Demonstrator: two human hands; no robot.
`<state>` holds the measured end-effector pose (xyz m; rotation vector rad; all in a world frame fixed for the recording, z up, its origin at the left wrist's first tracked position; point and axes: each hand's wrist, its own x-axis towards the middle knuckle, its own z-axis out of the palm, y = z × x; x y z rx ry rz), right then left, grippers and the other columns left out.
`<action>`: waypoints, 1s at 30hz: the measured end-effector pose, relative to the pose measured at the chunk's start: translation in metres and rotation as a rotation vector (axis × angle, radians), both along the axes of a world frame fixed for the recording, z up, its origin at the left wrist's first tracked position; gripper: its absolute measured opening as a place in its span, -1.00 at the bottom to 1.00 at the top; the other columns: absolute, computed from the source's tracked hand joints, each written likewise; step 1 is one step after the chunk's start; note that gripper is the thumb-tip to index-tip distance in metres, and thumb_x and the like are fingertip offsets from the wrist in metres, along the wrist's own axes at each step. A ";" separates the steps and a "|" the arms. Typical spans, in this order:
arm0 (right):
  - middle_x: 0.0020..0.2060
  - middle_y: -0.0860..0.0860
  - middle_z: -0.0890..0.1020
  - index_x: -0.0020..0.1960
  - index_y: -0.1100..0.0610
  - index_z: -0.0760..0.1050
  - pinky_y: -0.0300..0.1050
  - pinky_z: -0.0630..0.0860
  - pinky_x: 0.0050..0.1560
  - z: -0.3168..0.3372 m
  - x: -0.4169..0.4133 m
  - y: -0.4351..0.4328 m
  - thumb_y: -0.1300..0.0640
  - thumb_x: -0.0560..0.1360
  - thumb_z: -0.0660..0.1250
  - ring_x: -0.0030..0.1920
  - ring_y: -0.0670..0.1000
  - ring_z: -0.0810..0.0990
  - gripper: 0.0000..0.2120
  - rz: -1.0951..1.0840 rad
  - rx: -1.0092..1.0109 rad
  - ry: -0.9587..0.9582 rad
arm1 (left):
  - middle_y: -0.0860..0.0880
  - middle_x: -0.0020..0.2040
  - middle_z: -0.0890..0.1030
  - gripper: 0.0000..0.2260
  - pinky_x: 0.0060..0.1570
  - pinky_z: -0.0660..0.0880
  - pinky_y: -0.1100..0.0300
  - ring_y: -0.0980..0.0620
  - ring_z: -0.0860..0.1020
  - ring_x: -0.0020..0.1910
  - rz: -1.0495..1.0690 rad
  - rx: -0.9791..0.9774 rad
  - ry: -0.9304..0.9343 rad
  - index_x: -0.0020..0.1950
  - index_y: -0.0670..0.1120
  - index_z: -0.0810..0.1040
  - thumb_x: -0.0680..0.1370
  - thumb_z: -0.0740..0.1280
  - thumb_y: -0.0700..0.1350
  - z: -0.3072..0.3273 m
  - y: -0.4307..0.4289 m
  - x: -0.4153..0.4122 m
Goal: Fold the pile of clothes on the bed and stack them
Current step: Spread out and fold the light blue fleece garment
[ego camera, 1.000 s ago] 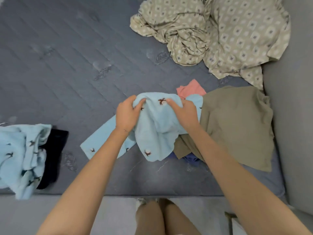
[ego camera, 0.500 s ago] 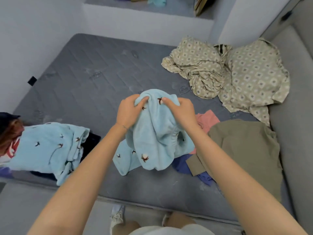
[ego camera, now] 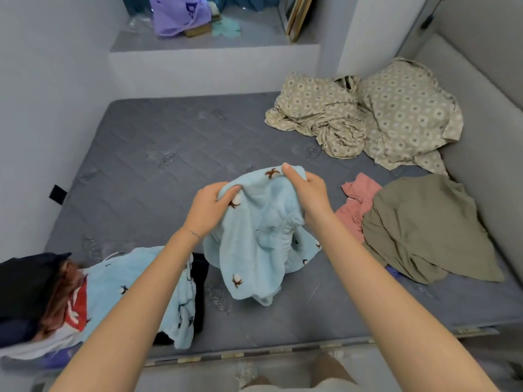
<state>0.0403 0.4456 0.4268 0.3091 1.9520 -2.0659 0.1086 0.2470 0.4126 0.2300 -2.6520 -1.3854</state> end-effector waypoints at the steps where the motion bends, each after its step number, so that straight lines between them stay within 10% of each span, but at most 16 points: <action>1: -0.16 0.18 0.64 -0.02 0.44 0.54 -0.02 0.54 -0.10 0.000 0.005 -0.002 -0.08 0.43 0.50 -0.17 0.06 0.60 -0.46 -0.009 -0.009 -0.011 | 0.05 -0.41 0.45 -0.62 -0.36 0.28 0.31 0.18 0.39 -0.41 -0.019 -0.005 -0.010 -0.37 -0.06 0.35 0.64 0.26 -0.04 0.001 -0.005 0.002; 15: -0.40 0.03 0.23 -0.33 0.10 0.30 -0.15 0.17 -0.35 -0.002 0.009 0.009 -0.09 0.45 0.46 -0.35 -0.04 0.24 -0.57 0.256 0.389 0.103 | 0.02 -0.42 0.35 -0.63 -0.33 0.16 0.13 0.06 0.28 -0.40 -0.115 -0.156 -0.273 -0.32 -0.10 0.37 0.65 0.20 0.03 -0.032 0.000 0.009; 18: -0.48 -0.05 0.19 -0.42 0.04 0.17 -0.25 0.13 -0.49 -0.002 0.006 0.014 -0.06 0.46 0.48 -0.47 -0.09 0.19 -0.47 0.295 0.366 0.053 | 0.10 0.10 0.60 -0.79 0.12 0.38 0.24 0.18 0.50 0.10 -0.154 -0.059 -0.227 0.15 0.00 0.61 0.61 0.28 0.05 -0.025 0.016 0.011; 22: -0.62 -0.10 0.37 -0.44 0.09 0.39 -0.32 0.25 -0.48 0.004 0.008 0.008 -0.04 0.51 0.42 -0.57 -0.17 0.30 -0.57 0.377 0.355 0.020 | 0.20 0.45 0.30 -0.30 0.31 0.21 0.49 0.33 0.25 0.41 -0.272 0.109 -0.118 0.51 0.07 0.22 0.46 0.49 0.05 -0.001 0.049 0.009; 27: -0.28 0.15 0.51 -0.29 0.19 0.49 -0.06 0.38 -0.18 0.000 0.019 -0.007 0.10 0.56 0.33 -0.23 0.07 0.47 -0.72 0.318 0.229 -0.067 | -0.01 0.32 0.46 -0.08 0.13 0.40 0.39 0.10 0.51 0.22 -0.340 0.069 -0.239 0.51 -0.04 -0.02 0.39 0.57 -0.09 -0.015 0.066 0.006; 30: -0.26 0.10 0.54 -0.24 0.19 0.47 -0.12 0.42 -0.23 -0.007 0.023 -0.008 0.13 0.58 0.29 -0.27 0.04 0.49 -0.76 0.288 0.124 -0.132 | -0.07 0.10 0.59 -0.35 -0.02 0.46 0.21 0.02 0.56 0.02 -0.276 0.022 -0.284 0.38 -0.12 0.21 0.44 0.52 -0.13 -0.029 0.055 0.009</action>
